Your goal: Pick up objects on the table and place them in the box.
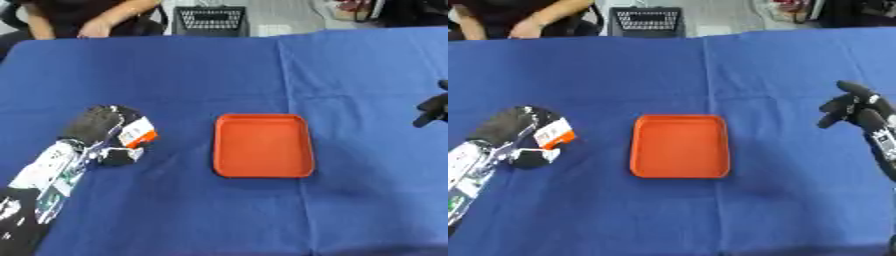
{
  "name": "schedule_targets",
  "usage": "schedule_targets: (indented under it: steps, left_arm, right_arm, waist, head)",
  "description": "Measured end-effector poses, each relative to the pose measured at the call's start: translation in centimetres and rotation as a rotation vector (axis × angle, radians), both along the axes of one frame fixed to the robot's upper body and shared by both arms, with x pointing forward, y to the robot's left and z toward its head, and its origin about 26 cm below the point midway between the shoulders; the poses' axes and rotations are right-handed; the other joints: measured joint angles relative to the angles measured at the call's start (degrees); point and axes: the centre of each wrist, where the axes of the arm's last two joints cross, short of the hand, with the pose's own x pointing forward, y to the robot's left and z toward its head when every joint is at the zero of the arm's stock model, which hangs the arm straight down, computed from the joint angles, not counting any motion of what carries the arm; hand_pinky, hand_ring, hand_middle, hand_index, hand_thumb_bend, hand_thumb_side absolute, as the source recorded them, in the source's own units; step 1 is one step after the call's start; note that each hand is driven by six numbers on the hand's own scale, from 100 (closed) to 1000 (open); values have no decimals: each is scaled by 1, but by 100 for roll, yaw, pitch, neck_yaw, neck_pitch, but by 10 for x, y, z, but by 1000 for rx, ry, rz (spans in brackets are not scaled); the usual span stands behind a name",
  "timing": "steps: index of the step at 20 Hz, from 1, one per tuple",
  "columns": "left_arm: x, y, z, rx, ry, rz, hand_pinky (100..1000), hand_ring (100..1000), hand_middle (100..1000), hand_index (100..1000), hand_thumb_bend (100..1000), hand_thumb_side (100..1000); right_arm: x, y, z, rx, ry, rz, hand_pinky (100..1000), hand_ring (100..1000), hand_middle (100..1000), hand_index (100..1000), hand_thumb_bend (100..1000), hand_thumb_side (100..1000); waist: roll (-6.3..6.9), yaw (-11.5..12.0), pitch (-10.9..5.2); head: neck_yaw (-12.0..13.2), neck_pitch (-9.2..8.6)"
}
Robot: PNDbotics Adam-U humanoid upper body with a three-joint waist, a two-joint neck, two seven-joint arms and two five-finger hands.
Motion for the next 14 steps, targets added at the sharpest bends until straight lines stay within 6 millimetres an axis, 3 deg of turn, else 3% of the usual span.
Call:
schedule_targets:
  steps: [5,8,9,14]
  left_arm:
    - [0,0,2,-6,-11,16,809,732,512,814,217,242]
    - [0,0,3,-13,-16,22,809,731,510,815,180,257]
    - [0,-1,4,-17,-20,21,809,731,510,815,208,235]
    - [1,-5,16,-43,-62,14,813,730,512,816,179,225]
  right_arm:
    - [0,0,0,-1,0,0,581,570,661,941,100,936]
    - [0,0,0,-2,0,0,581,570,661,941,100,936]
    - [0,0,0,-2,0,0,581,570,661,941,100,936]
    - [0,0,0,-4,1,-1,581,570,661,941,100,936]
  waist:
    - [0,2,0]
    - [0,3,0]
    - [0,3,0]
    - [0,3,0]
  head:
    - [0,0]
    - [0,-1]
    - [0,-1]
    - [0,-5]
